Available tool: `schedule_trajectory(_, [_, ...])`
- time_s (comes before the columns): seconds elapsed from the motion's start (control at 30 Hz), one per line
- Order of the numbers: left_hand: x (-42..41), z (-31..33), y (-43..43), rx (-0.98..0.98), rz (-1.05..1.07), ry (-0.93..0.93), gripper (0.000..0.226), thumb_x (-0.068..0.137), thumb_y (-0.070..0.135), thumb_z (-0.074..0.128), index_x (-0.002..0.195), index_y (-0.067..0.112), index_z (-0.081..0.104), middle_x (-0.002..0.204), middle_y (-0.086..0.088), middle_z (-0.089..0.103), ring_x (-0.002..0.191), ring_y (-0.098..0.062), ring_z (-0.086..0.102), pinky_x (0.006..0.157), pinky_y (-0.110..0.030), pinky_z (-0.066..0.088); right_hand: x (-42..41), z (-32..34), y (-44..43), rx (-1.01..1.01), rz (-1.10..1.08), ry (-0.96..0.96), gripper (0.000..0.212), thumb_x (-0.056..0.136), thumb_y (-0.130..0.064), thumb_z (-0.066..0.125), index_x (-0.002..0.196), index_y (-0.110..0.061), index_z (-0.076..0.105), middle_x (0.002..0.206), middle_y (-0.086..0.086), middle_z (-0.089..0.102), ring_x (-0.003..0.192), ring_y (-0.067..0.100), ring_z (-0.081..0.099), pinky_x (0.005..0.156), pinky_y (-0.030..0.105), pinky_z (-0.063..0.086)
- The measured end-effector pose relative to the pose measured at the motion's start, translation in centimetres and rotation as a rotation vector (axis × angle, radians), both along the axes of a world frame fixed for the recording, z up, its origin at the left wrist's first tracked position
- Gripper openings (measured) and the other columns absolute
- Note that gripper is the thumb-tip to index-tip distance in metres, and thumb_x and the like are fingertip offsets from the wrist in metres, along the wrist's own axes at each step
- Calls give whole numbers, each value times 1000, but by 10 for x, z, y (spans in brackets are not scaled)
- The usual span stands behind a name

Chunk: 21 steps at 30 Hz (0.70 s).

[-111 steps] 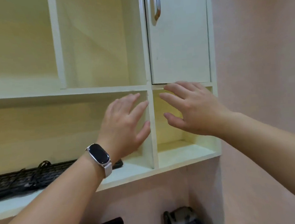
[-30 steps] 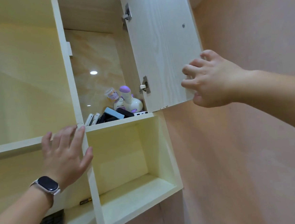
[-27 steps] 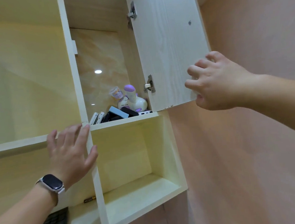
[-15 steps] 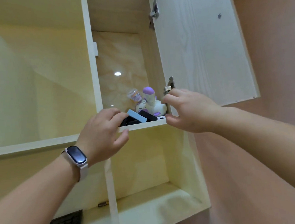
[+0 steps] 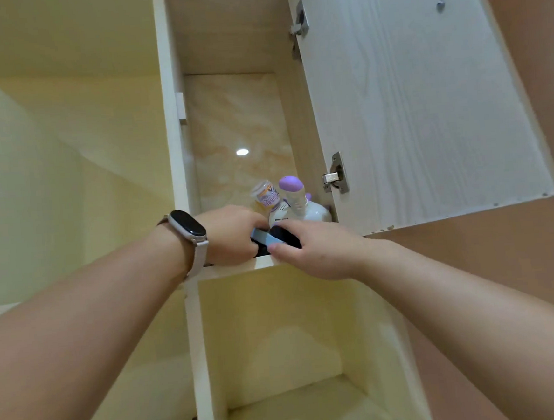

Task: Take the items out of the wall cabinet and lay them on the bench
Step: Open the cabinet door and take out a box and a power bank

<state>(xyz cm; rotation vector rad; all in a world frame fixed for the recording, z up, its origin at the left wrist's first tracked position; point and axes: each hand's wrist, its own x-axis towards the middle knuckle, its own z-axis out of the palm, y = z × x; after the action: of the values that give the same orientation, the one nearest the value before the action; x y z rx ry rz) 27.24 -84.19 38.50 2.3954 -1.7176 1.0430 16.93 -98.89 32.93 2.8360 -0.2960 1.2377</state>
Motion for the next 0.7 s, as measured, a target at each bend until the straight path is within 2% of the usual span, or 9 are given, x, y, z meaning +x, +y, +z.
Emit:
schedule_trajectory(0.1, [1, 1, 1, 9, 15, 12, 29, 87, 24, 51, 111, 38, 62, 85, 5, 65, 74, -18, 60, 64, -32, 53, -3, 0, 1, 7, -8, 14, 51, 89, -70, 31, 128, -39, 46, 97, -13, 61, 90, 18, 58, 65, 32, 40])
schedule_trajectory(0.17, [0, -1, 0, -15, 15, -16, 26, 88, 23, 54, 109, 36, 63, 80, 6, 62, 72, -16, 57, 56, -27, 44, -5, -1, 2, 21, -4, 3, 51, 89, -69, 33, 128, -40, 47, 98, -13, 62, 92, 18, 58, 67, 32, 42])
schedule_trajectory(0.23, [0, -3, 0, -53, 14, -40, 14, 88, 21, 57, 90, 34, 62, 75, 9, 57, 72, -18, 55, 52, -26, 37, -5, 0, 4, 78, 19, -3, 46, 87, -68, 38, 123, -41, 51, 99, -14, 64, 93, 16, 60, 74, 33, 48])
schedule_trajectory(0.3, [-2, -4, -1, -89, 12, -65, 15, 87, 19, 58, 79, 32, 57, 74, 8, 54, 73, -20, 53, 53, -27, 33, -1, 5, 4, 201, 80, -24, 38, 83, -61, 46, 111, -38, 57, 98, -14, 66, 90, 14, 63, 81, 38, 53])
schedule_trajectory(0.37, [-3, -5, -2, -112, 10, -88, 12, 86, 17, 58, 89, 27, 63, 78, 4, 56, 75, -22, 53, 56, -28, 33, 5, 12, 4, 268, 98, -56, 28, 80, -48, 52, 102, -33, 60, 96, -12, 67, 87, 14, 64, 83, 40, 55])
schedule_trajectory(0.47, [-1, -5, -1, -141, 3, -107, 12, 86, 14, 57, 81, 26, 58, 79, 1, 57, 76, -25, 53, 57, -29, 34, 7, 19, 7, 195, 72, -44, 23, 85, -35, 56, 104, -24, 64, 99, -8, 68, 92, 17, 61, 84, 39, 53])
schedule_trajectory(0.53, [1, -8, 0, -167, -15, -146, 17, 87, 15, 56, 75, 26, 51, 81, 0, 58, 77, -24, 52, 59, -31, 34, 4, 20, 10, 107, 63, -34, 20, 90, -31, 55, 99, -18, 67, 93, -3, 68, 89, 21, 60, 78, 38, 52])
schedule_trajectory(0.6, [2, -11, 1, -204, -46, -191, 7, 89, 17, 56, 84, 21, 58, 87, 0, 59, 81, -23, 52, 62, -32, 35, 2, 19, 11, 20, 28, -42, 17, 94, -29, 52, 91, -16, 63, 80, -3, 61, 84, 23, 56, 68, 36, 46])
schedule_trajectory(0.7, [6, -16, 3, -259, -102, -224, 16, 90, 18, 56, 103, 23, 65, 97, 2, 61, 91, -23, 56, 69, -34, 44, 1, 14, 10, -36, 33, -108, 17, 95, -27, 50, 86, -14, 57, 76, -2, 57, 80, 25, 55, 62, 35, 43])
